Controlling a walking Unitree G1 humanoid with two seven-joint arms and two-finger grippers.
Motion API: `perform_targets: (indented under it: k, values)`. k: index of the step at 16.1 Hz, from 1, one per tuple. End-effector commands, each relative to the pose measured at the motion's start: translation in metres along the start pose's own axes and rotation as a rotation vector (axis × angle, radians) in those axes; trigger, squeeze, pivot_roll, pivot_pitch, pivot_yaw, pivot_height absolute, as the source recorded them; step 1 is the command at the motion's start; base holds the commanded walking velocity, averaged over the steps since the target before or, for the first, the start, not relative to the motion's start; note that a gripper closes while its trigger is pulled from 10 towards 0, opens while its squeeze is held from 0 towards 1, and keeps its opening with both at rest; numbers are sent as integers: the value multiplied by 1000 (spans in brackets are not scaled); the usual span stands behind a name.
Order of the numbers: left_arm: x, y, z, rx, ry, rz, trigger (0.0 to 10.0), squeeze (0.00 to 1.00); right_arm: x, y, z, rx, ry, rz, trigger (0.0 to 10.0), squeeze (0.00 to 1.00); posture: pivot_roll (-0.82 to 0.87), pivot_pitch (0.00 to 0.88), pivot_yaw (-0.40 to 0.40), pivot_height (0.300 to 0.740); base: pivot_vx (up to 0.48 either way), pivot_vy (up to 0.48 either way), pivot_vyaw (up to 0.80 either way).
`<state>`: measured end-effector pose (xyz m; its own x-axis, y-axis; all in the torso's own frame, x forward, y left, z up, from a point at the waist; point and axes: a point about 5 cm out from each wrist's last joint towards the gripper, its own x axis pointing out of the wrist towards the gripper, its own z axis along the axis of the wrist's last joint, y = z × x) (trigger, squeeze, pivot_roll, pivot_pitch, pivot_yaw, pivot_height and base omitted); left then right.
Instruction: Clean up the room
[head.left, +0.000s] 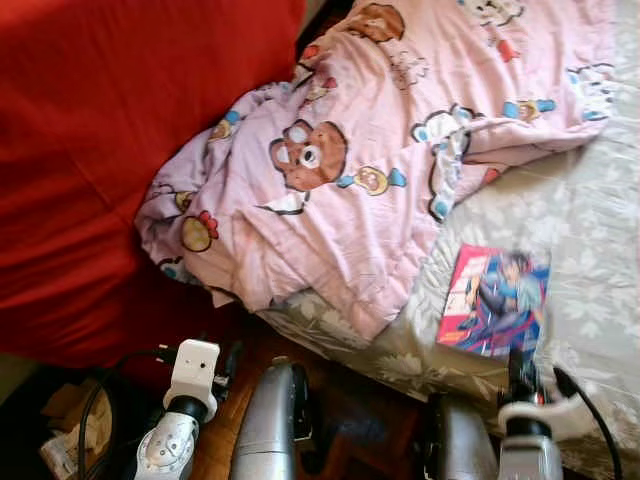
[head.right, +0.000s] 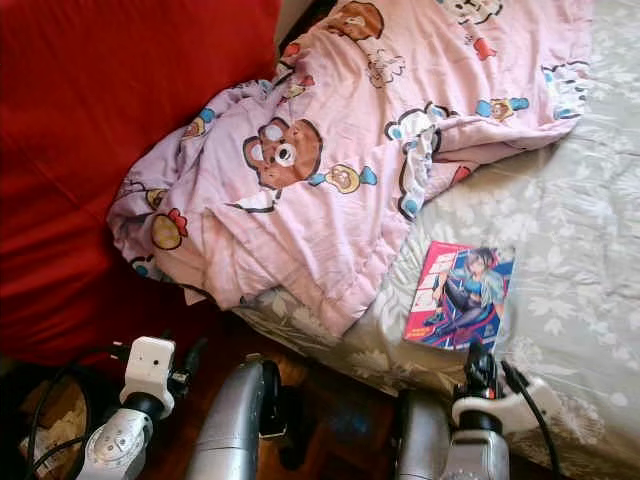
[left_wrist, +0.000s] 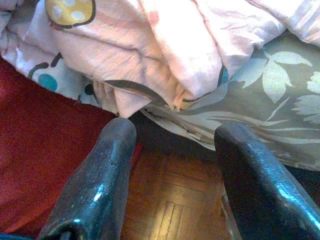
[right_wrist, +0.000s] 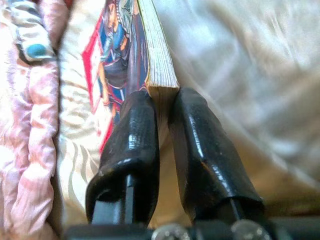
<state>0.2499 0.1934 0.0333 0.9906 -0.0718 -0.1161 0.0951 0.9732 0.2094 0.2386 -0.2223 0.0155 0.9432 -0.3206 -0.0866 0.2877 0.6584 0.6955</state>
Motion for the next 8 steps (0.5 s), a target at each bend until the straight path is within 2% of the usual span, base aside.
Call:
perform_targets:
  k: [1,4,6,8]
  values:
    - [-7,1,-13,0,49,14,10000,0,0,6,4,-75,-22,11,0,0,79,266,99,614,0,0,0]
    - [-4,0,-13,-4,49,21,10000,0,11,23,19,-224,-49,88,0,0,57,252,86,614,0,0,0]
    - [1,-4,-14,-30,46,37,10000,0,23,46,31,-403,-44,172,0,0,24,233,65,614,0,0,0]
    - [5,-5,-15,-63,49,60,10000,0,27,60,31,-502,-28,233,0,0,1,209,49,614,0,0,0]
